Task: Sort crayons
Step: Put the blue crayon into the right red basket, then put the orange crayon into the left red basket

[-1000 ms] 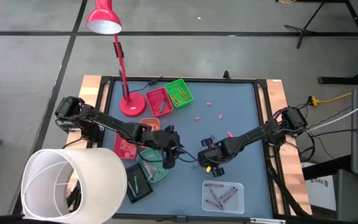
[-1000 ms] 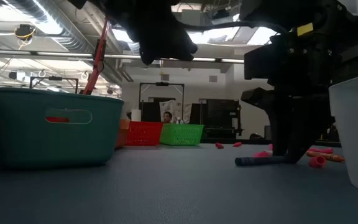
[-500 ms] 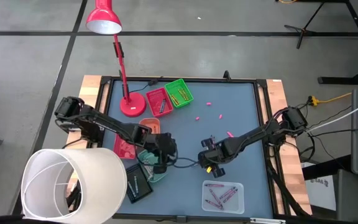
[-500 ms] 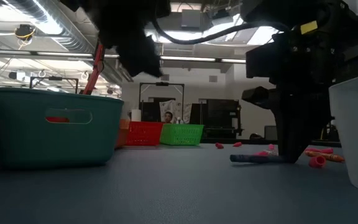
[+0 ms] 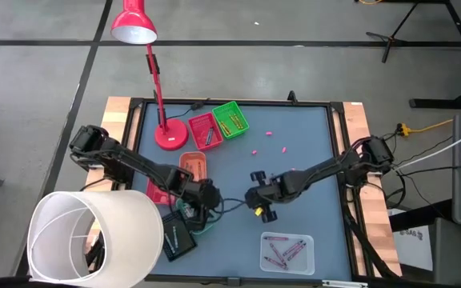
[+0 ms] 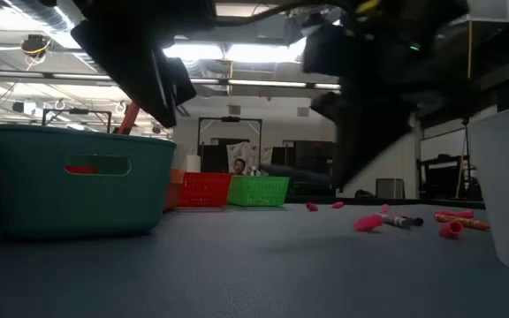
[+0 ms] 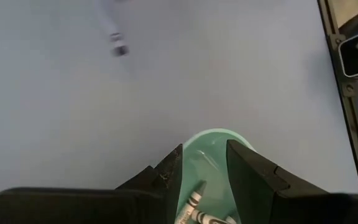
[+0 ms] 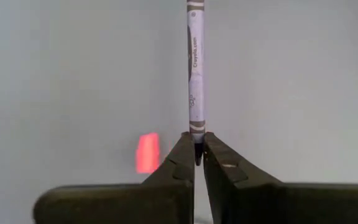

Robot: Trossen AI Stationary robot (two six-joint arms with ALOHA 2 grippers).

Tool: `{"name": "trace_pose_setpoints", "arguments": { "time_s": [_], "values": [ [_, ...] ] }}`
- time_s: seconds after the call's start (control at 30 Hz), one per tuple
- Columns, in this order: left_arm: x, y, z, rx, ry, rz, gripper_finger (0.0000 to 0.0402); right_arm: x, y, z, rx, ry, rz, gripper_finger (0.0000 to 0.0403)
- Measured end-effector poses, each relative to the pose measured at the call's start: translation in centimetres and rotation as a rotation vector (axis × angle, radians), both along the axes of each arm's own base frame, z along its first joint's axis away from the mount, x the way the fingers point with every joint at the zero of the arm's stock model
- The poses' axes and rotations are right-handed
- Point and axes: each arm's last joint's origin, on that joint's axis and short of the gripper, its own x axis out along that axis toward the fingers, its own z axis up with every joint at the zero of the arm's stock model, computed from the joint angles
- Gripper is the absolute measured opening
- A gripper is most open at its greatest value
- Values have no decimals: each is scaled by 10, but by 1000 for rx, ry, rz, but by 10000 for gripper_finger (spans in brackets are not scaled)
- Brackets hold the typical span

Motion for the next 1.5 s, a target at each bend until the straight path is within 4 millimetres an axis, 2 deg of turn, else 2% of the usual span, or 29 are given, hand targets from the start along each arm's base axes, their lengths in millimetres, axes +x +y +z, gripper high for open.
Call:
{"name": "trace_pose_setpoints", "arguments": {
  "time_s": [0.2, 0.37, 0.6, 0.83, 1.0, 1.17, 1.5],
  "values": [
    [-2, -6, 0, 1, -5, -16, 108, 20, -31, 25, -48, -62, -102, 12],
    [-2, -8, 0, 10, -7, -17, 108, 36, -68, 41, -95, -142, -183, 12],
    [-2, -7, 0, 25, -12, -5, 108, 51, -127, 53, -37, -320, -312, 11],
    [-1, -7, 0, 24, -19, -5, 108, 68, -171, 53, 57, -528, -337, 13],
    [0, -7, 1, 20, -31, -4, 108, 84, -187, 33, 74, -623, -337, 14],
    [1, -7, 1, 39, -45, 8, 108, 93, -192, 18, 36, -669, -373, 27],
    [1, -6, 1, 54, -51, 20, 108, 94, -193, 18, 14, -672, -396, 103]
  ]
}}
